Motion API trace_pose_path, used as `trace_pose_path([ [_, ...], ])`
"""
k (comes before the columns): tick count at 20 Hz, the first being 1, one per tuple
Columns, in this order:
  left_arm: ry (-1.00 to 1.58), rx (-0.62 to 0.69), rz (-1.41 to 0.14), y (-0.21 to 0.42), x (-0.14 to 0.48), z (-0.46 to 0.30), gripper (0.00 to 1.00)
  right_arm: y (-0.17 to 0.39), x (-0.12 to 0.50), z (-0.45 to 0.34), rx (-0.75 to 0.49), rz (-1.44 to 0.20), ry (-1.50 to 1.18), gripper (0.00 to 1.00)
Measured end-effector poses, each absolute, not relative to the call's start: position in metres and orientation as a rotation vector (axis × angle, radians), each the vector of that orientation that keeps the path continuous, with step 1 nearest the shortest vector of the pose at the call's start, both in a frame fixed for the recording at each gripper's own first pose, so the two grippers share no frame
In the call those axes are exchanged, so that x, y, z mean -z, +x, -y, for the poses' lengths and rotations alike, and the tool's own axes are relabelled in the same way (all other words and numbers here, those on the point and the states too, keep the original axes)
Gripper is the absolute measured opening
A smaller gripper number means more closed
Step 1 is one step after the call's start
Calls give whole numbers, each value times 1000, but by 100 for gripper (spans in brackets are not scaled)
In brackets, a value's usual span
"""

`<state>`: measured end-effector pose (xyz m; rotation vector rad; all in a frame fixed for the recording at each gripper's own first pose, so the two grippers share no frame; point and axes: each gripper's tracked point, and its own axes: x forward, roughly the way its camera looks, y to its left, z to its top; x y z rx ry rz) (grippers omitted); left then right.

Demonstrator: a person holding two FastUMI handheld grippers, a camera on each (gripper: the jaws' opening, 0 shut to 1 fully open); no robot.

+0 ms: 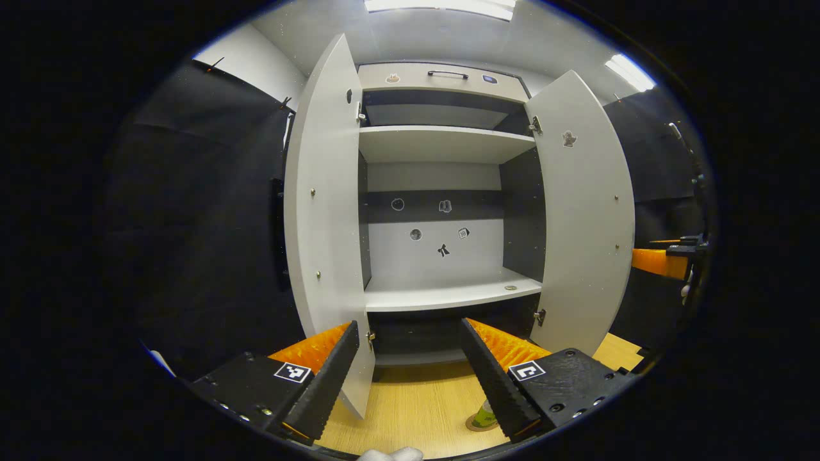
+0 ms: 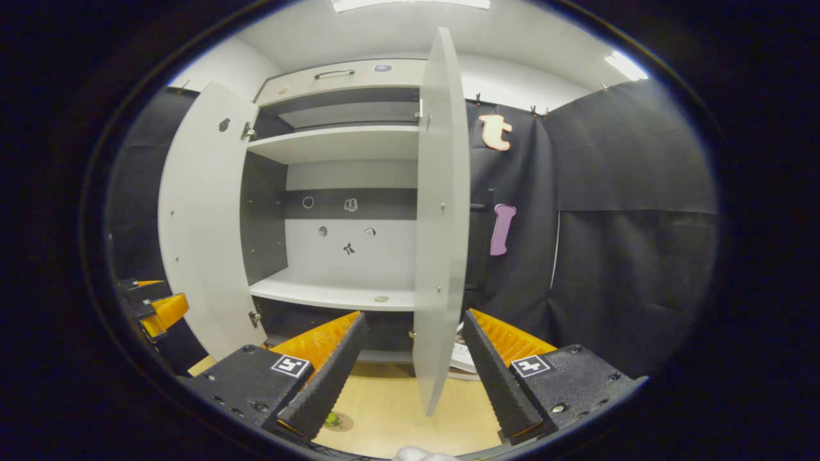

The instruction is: Grasp the bottle in the cabinet with the left hand and place it on the coaster, then close the right door with the right hand and the left door with the left hand.

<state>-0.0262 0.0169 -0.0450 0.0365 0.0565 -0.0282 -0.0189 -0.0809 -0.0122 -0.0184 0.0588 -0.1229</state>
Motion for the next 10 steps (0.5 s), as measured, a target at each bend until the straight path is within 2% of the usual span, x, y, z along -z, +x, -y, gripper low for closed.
trace_pose_path([
  [5, 3, -21, -64, -31, 36, -7, 96, -17, -18, 151, 166, -14, -22, 99],
  [10, -15, -104, -73, -42, 25, 15, 96, 8, -41, 224, 154, -10, -17, 99],
])
